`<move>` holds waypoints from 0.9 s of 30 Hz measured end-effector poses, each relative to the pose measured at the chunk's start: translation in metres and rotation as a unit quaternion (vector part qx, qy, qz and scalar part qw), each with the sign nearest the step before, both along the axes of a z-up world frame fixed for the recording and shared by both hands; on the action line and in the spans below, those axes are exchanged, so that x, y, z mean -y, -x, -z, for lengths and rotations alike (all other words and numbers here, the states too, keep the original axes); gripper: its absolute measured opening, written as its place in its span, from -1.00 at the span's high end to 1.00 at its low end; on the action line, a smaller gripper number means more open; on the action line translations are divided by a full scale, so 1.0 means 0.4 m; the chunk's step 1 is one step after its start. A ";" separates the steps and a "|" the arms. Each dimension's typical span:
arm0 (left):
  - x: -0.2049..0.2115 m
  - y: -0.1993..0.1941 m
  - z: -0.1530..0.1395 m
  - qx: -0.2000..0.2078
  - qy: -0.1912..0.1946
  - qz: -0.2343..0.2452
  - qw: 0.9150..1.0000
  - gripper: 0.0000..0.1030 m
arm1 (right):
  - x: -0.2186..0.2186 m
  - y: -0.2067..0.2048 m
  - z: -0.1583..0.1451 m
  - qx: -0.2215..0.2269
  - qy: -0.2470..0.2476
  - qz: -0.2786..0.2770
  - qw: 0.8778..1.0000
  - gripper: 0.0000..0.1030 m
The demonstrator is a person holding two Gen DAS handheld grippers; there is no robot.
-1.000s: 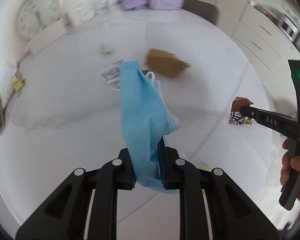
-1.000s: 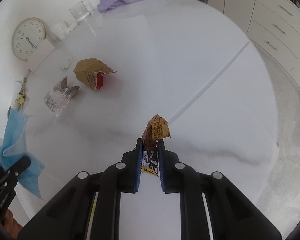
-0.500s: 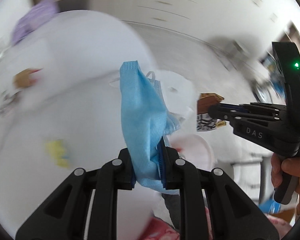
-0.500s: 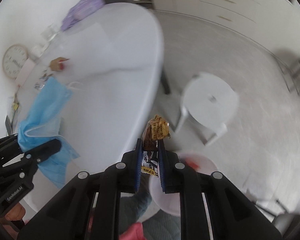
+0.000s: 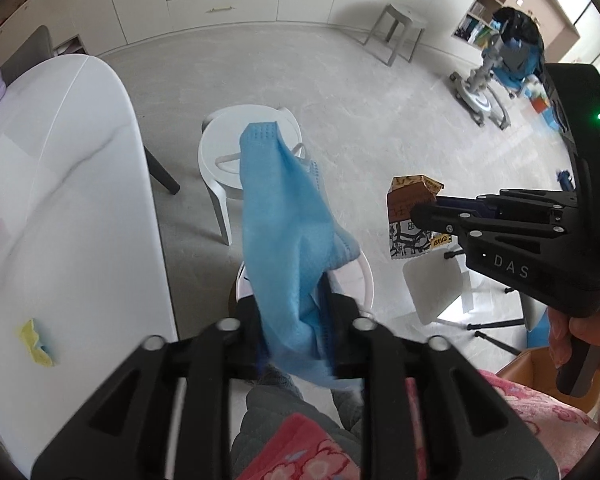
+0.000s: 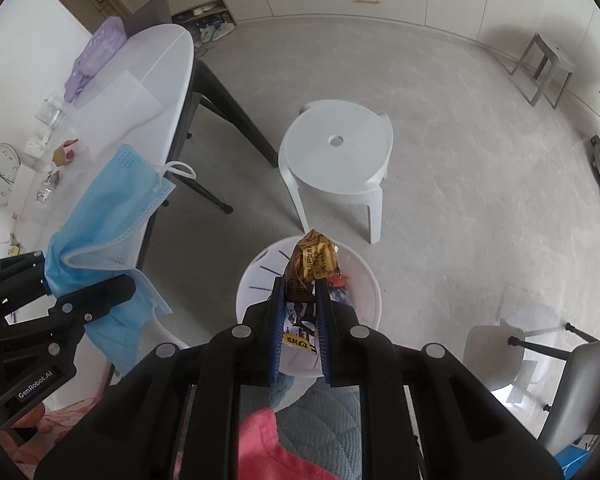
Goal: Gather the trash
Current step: 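Carry the mask and wrapper over the white bin and open both tools, then grasp the yellow crumpled paper on the table with the left tool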
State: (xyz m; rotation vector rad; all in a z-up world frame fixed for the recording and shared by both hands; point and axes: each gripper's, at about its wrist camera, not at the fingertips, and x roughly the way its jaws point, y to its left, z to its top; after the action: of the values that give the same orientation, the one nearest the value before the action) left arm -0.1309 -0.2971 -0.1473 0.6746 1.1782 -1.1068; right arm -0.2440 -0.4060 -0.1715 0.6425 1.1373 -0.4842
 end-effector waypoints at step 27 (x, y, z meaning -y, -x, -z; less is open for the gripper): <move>-0.060 -0.056 -0.021 0.020 -0.005 -0.069 0.997 -0.62 | -0.042 -0.045 0.026 -0.028 -0.009 -0.016 0.999 -0.69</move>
State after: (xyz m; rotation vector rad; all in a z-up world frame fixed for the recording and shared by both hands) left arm -0.1084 -0.2730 -0.1389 0.6116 1.1787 -0.9672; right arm -0.2262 -0.3893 -0.1819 0.6289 1.2038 -0.4679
